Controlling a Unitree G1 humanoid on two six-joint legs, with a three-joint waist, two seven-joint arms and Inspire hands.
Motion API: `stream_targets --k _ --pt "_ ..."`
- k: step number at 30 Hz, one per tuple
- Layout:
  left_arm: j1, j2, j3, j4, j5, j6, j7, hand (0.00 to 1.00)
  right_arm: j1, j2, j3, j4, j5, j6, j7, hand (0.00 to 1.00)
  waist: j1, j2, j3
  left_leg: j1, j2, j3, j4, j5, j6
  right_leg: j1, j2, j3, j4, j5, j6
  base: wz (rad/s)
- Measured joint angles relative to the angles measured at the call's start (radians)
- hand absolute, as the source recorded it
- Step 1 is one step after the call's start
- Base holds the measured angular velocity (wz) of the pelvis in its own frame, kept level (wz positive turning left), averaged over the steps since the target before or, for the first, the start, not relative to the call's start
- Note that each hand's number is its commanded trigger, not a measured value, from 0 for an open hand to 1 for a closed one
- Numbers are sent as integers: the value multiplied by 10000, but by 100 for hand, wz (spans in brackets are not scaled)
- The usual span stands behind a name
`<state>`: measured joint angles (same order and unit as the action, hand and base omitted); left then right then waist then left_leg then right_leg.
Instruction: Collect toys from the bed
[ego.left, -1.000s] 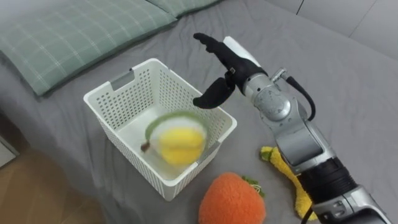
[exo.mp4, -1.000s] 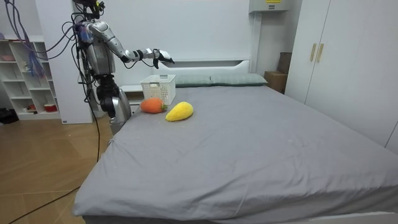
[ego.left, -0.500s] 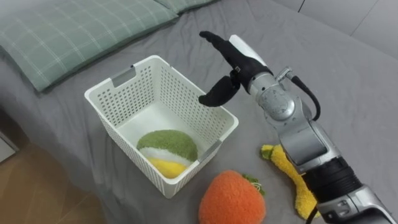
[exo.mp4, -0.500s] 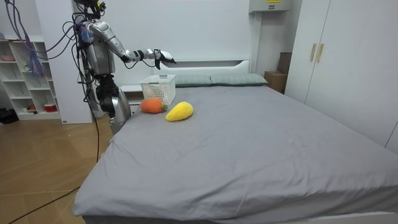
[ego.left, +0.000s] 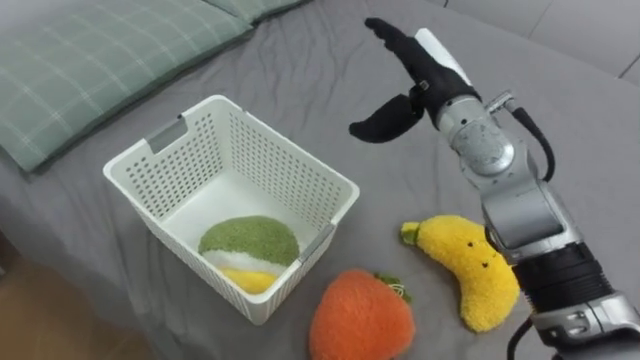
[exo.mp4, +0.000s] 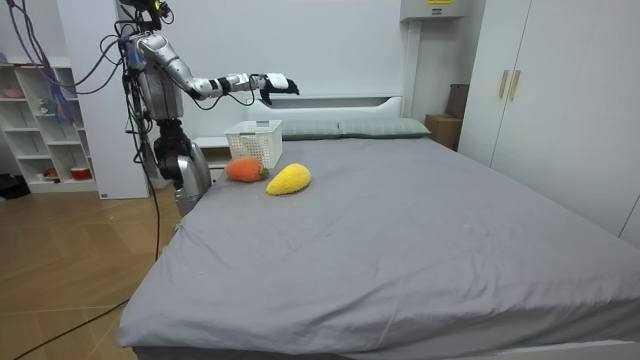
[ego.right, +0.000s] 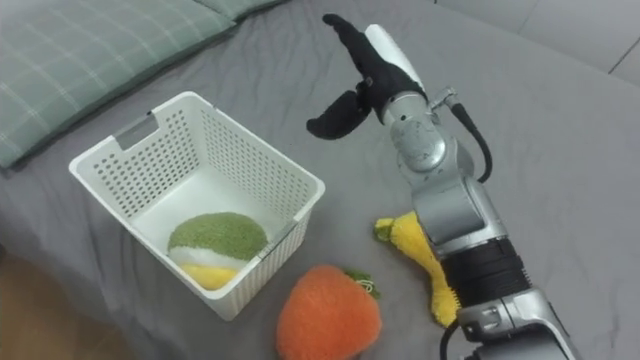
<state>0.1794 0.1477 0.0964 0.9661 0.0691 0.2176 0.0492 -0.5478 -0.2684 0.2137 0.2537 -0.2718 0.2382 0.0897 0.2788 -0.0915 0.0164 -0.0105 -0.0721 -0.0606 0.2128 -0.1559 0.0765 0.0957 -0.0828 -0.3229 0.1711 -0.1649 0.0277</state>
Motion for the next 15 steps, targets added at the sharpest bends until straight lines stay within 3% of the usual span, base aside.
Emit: stream_targets --k 6,11,15 --pt "-318 -3 53 -64 4 3 -4 0 192 -224 -67 134 1 28 -23 0 -630 -21 -73 243 173 735 -185 -25 -2 -101 125 770 28 55 -5 -34" --pt "-616 13 180 -49 4 -16 -121 0 523 -452 -698 443 118 23 -33 0 -1086 -106 -154 492 227 921 -418 -30 -7 -103 169 912 -10 98 -8 -19" --pt "-650 14 159 -17 -202 -70 -186 0 1112 -621 -872 1212 192 25 -223 0 -1181 -115 -160 634 279 1151 -495 -73 -26 -110 219 1132 -16 98 -8 -18"
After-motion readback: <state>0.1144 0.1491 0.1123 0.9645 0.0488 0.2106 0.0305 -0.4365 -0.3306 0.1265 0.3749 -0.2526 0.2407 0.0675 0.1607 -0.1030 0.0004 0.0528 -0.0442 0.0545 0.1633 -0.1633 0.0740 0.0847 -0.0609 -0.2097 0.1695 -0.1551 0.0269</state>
